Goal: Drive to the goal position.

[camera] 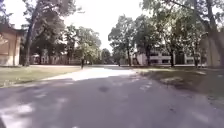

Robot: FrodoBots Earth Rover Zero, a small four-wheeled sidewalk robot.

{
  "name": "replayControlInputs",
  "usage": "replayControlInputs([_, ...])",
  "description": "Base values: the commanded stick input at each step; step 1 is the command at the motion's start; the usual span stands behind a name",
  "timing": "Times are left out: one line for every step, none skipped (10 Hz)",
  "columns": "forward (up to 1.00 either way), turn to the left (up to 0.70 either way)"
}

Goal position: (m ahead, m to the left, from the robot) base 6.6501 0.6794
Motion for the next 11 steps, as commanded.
replayControlInputs([0.85,0.00])
replayControlInputs([0.85,0.00])
replayControlInputs([0.85,0.00])
replayControlInputs([0.85,0.00])
replayControlInputs([0.85,0.00])
replayControlInputs([0.85,0.00])
replayControlInputs([0.85,0.00])
replayControlInputs([0.85,0.00])
replayControlInputs([0.85,0.00])
replayControlInputs([0.85,0.00])
replayControlInputs([0.85,0.00])
